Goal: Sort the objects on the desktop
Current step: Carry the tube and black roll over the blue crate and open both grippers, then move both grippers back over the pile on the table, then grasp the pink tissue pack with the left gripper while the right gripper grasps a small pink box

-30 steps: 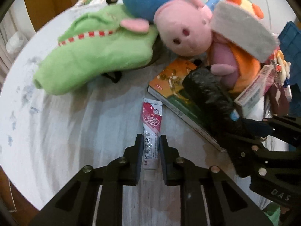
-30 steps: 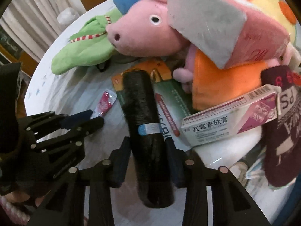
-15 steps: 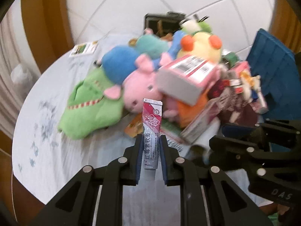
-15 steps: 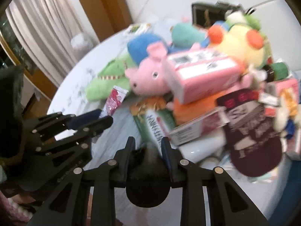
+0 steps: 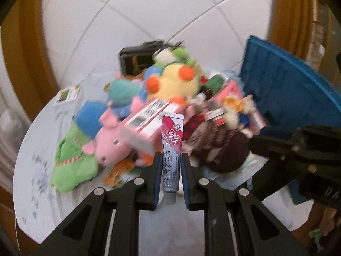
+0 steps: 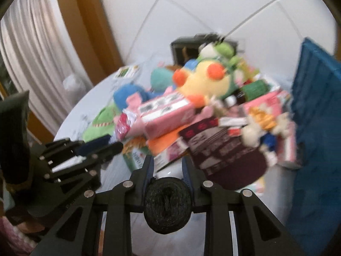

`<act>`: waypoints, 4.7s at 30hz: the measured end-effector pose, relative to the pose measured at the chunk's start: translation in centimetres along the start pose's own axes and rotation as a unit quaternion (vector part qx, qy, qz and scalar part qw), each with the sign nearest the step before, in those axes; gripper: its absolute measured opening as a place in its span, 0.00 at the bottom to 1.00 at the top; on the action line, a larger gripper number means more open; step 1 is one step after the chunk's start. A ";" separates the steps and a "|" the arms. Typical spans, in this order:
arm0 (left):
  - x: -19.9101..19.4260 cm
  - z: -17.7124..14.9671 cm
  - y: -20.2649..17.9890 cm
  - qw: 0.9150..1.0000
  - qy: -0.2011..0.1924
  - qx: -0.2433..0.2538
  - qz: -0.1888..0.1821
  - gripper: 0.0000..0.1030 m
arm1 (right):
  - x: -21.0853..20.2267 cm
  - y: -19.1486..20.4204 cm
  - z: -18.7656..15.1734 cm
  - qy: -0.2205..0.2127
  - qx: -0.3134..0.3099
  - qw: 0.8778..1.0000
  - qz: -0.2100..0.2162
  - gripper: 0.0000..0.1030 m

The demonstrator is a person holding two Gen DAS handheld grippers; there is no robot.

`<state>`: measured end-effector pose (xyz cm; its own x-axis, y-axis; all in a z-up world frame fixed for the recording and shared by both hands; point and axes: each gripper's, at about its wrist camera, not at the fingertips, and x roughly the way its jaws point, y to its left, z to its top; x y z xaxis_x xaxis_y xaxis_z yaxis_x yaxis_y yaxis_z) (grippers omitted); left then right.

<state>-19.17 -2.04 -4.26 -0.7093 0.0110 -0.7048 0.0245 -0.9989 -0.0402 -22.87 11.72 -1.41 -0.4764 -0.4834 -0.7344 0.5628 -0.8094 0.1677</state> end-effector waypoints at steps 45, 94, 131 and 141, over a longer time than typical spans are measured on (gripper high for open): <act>-4.8 9.1 -40.6 0.961 0.011 0.240 -0.136 0.20 | -25.6 -31.3 -9.1 -0.034 0.131 0.961 -0.240 0.29; -5.6 3.9 1.4 0.999 -0.044 0.014 0.021 0.72 | -16.6 -5.1 -1.2 -0.149 0.074 0.977 -0.134 1.00; 18.1 5.4 5.6 0.980 0.149 0.079 -0.105 0.89 | 8.6 -8.2 -2.6 0.074 0.222 0.968 -0.093 1.00; 11.1 0.1 10.6 0.992 0.111 0.047 -0.032 0.75 | 12.9 -5.1 -3.4 0.111 0.202 0.973 -0.030 0.68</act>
<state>-26.86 -12.51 -12.49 -0.5339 0.0741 -0.8423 -0.0886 -0.9956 -0.0313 -29.53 10.75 -13.96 -0.3172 -0.3842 -0.8670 0.2067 -0.9203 0.3322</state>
